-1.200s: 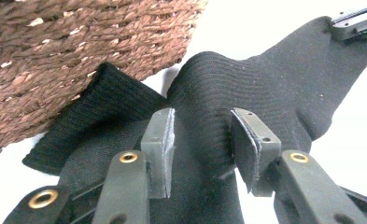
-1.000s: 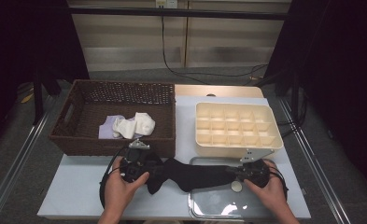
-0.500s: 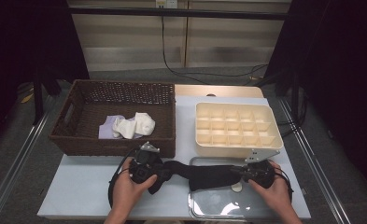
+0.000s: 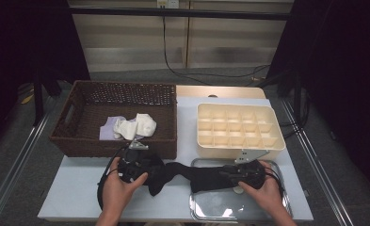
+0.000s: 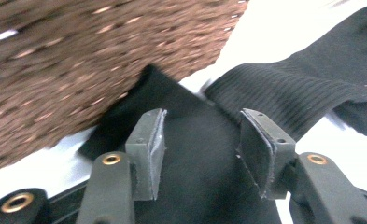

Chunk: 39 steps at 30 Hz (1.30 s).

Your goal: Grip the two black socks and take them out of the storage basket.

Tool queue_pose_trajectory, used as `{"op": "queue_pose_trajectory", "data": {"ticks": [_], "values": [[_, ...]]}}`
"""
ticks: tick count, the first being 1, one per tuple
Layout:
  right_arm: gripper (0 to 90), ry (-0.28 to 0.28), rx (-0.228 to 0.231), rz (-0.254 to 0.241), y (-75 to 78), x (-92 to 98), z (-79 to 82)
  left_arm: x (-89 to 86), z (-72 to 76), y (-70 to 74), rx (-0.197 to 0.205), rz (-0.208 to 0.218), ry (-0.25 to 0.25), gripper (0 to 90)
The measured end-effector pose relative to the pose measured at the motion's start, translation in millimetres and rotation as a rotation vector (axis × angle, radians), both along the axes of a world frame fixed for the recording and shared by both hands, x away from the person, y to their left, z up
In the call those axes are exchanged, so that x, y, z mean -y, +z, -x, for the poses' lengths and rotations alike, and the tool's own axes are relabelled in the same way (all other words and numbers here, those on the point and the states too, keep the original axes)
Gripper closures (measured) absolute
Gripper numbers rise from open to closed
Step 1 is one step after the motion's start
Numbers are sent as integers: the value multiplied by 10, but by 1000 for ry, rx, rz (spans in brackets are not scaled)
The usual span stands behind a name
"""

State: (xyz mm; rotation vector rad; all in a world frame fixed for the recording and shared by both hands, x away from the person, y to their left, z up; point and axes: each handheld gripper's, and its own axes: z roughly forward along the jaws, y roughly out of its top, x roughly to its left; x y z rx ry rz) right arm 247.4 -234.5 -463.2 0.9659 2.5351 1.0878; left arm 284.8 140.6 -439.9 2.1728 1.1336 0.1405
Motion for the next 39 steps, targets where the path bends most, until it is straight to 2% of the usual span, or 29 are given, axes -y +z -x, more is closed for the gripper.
{"op": "queue_pose_trajectory", "data": {"ticks": [3,5,7,8,9,11,12,14,17,19,20,23,25,28,29,31,32,34,35,39], "values": [[662,6,-4,0,-20,-39,-17,-117,-11,-29,-19,-16,21,489],[654,11,-6,-3,-30,-64,-28,-185,-17,-72,-38,-10,41,487],[643,18,-3,0,-34,-92,-35,-196,-10,-128,-28,-35,48,488],[643,21,-4,-5,-34,-99,-36,-201,-14,-174,-53,-55,31,500],[643,22,-8,-2,-32,-111,-37,-200,-12,-197,-64,-50,30,511],[641,29,-3,-5,-37,-121,-40,-197,-6,-220,-69,-63,17,525],[641,28,-4,-7,-39,-125,-39,-194,0,-211,-65,-78,19,551],[641,35,-8,-9,-54,-139,-39,-186,7,-195,-96,-82,13,691],[640,38,-12,-3,-66,-155,-31,-159,16,-177,-106,-91,-8,790],[641,36,-24,-5,-68,-172,-22,-156,22,-137,-117,-73,-7,830],[641,45,-12,-4,-68,-184,-27,-158,28,-120,-123,-60,1,835],[641,51,-5,-8,-47,-216,-34,-179,41,-47,-129,-37,5,841],[641,58,-2,-9,-29,-244,-40,-176,53,2,-114,-29,3,842],[640,67,-2,-23,3,-319,-53,-176,51,53,-119,10,5,842],[640,73,4,-27,5,-333,-59,-186,45,73,-124,6,-2,842],[640,84,4,-31,25,-405,-73,-203,38,93,-135,19,-13,843],[641,89,5,-31,32,-432,-84,-199,45,98,-127,26,3,844],[654,96,8,-43,56,-522,-113,-219,39,111,-142,38,-10,844],[664,106,13,-55,71,-588,-133,-219,44,114,-134,37,-1,844],[722,145,14,-54,107,-811,-192,-207,50,101,-152,43,-14,844]]}}
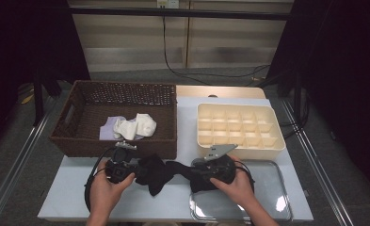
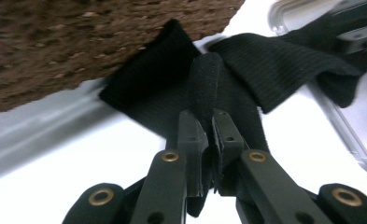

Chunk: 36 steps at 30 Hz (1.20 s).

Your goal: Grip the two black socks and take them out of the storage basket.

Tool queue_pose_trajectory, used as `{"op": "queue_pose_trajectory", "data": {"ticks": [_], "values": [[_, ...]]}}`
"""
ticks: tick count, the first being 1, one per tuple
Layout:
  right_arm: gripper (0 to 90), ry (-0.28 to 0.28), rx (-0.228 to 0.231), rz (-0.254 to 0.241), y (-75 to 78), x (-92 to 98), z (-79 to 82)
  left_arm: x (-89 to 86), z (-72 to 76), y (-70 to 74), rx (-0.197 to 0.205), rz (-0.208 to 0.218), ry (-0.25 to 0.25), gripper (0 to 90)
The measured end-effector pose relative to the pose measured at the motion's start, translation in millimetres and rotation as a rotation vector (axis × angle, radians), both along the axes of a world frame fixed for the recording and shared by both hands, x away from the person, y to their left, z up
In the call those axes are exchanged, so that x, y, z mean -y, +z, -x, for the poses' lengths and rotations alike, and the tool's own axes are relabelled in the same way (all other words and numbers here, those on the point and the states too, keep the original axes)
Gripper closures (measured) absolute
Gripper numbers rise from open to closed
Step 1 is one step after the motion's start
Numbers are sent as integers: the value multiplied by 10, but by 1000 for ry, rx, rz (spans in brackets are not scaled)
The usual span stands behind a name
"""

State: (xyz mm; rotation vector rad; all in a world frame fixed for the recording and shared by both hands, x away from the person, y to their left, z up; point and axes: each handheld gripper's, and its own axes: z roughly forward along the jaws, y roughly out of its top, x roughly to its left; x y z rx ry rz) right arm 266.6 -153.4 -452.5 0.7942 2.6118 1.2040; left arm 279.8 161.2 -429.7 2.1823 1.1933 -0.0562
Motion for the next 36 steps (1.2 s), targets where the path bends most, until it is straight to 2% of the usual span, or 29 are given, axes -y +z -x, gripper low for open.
{"op": "queue_pose_trajectory", "data": {"ticks": [4,7,8,10,13,14,19,22,23,25,30,33,35,36], "values": [[728,31,-17,-13,-27,-201,-43,-10,-1,-7,-6,3,-12,844],[728,49,-33,-18,-83,-303,-59,-35,2,-1,-6,17,-2,844],[728,56,-40,-7,-106,-338,-58,-49,2,8,-1,21,2,844],[728,71,-36,49,-149,-386,-55,-75,0,27,-4,30,10,844],[746,77,-27,113,-209,-406,-31,-139,-7,67,0,47,25,844],[760,81,-26,101,-219,-388,-32,-162,-9,76,5,49,32,844],[782,77,-33,112,-207,-319,-39,-217,-22,116,-6,81,55,845],[781,80,-32,113,-208,-316,-31,-233,-24,162,-3,83,52,846],[781,82,-32,115,-207,-314,-33,-218,-19,175,-3,95,50,845],[772,76,-35,109,-206,-319,-33,-167,-11,197,2,93,37,846],[753,78,-38,95,-216,-316,-32,61,-2,221,14,96,-25,845],[720,78,-36,100,-202,-312,-19,228,9,172,0,104,-68,846],[706,79,-34,94,-189,-303,-8,350,7,119,-9,79,-103,846],[694,69,-37,92,-171,-300,3,395,10,96,-16,84,-107,846]]}}
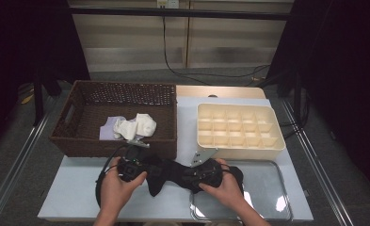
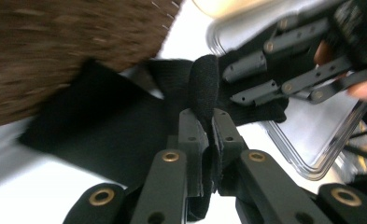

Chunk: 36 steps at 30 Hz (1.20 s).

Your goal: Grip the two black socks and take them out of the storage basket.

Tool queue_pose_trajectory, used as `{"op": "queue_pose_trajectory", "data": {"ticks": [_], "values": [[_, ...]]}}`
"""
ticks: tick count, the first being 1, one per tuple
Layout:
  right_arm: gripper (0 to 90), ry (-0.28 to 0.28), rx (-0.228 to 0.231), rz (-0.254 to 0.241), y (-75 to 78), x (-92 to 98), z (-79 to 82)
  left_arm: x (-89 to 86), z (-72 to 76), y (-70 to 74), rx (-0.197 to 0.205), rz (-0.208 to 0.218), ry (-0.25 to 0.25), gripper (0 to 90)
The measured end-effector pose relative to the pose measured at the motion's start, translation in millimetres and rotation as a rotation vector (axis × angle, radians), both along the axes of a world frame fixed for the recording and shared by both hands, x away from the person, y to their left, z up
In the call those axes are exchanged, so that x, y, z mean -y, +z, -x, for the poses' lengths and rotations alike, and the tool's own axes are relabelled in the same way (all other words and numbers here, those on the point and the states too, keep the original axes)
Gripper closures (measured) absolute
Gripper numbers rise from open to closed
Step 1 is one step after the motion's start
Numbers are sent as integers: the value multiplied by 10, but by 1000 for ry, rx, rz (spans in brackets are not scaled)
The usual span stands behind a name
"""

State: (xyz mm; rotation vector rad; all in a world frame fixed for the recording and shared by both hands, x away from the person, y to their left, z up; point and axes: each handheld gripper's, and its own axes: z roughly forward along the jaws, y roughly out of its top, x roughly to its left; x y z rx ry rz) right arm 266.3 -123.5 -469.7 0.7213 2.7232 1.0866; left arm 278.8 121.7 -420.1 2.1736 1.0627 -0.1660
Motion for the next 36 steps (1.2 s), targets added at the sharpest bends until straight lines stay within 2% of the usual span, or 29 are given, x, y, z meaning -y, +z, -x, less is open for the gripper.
{"op": "queue_pose_trajectory", "data": {"ticks": [2,4,10,16,19,20,22,24,26,27,29,33,36], "values": [[688,1,-2,-2,26,13,10,98,-12,-67,-8,-23,-34,846],[675,6,12,-26,77,20,36,166,-17,-117,-15,-27,-45,846],[650,14,32,-38,132,20,31,278,1,-180,-24,-44,-80,846],[637,27,57,-15,136,-1,-5,319,17,-208,-6,-62,-106,837],[636,11,55,6,146,17,-11,315,26,-207,13,-63,-115,781],[635,4,50,-1,152,42,-18,304,27,-195,16,-59,-121,744],[635,-11,45,-17,171,72,-15,298,43,-176,41,-71,-106,727],[633,-18,54,-10,188,100,-29,294,55,-177,33,-66,-110,727],[628,-31,50,-17,214,118,-43,314,80,-193,46,-91,-130,717],[627,-35,64,-21,243,129,-63,327,87,-203,49,-95,-134,706],[626,-39,62,-31,275,130,-81,370,105,-240,45,-102,-146,695],[620,-51,60,-52,303,84,-105,442,132,-286,49,-116,-161,682],[616,-51,33,-55,267,22,-122,459,135,-292,51,-120,-170,661]]}}
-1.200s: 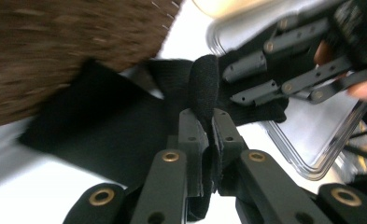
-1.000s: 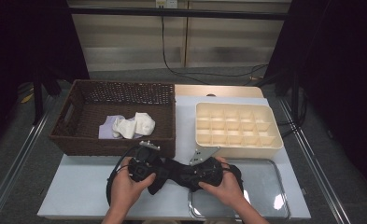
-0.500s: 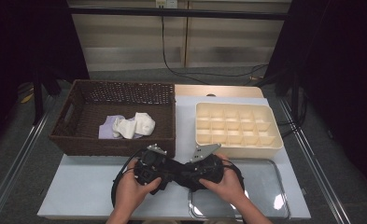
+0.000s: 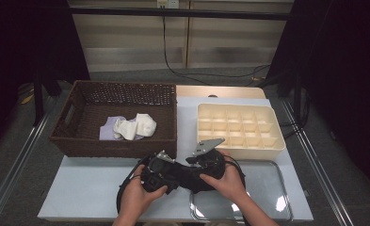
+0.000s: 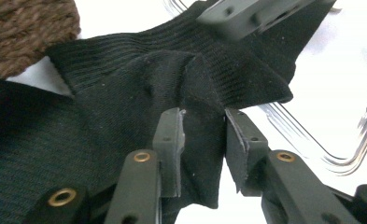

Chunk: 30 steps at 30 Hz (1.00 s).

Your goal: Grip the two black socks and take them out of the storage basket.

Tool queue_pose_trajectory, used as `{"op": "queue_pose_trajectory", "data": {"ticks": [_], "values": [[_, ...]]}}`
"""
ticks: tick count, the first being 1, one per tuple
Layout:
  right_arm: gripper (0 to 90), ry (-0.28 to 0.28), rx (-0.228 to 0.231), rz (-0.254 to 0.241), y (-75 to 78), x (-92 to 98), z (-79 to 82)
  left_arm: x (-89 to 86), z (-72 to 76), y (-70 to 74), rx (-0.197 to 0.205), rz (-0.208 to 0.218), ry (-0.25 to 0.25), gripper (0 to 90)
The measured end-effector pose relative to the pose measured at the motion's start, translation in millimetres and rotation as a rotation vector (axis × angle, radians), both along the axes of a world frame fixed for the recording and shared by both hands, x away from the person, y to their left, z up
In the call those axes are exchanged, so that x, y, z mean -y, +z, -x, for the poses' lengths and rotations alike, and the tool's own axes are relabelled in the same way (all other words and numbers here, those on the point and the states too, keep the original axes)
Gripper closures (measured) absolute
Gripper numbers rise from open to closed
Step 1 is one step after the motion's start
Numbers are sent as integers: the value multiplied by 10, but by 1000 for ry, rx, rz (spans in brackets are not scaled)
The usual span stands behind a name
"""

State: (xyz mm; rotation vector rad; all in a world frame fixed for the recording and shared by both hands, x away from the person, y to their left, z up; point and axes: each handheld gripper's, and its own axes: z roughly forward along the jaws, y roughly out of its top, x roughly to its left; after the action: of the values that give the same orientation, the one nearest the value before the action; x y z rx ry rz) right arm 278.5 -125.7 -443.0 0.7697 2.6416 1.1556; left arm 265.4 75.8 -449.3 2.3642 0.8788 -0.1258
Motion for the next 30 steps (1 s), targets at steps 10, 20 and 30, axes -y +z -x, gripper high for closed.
{"op": "queue_pose_trajectory", "data": {"ticks": [10,20,30], "values": [[618,31,-40,52,-248,-114,28,-242,-28,217,55,48,84,546],[626,30,-38,51,-208,-66,79,-646,-177,126,126,-27,236,551],[625,124,-36,60,-225,-254,219,-651,-256,-132,179,-101,229,564]]}}
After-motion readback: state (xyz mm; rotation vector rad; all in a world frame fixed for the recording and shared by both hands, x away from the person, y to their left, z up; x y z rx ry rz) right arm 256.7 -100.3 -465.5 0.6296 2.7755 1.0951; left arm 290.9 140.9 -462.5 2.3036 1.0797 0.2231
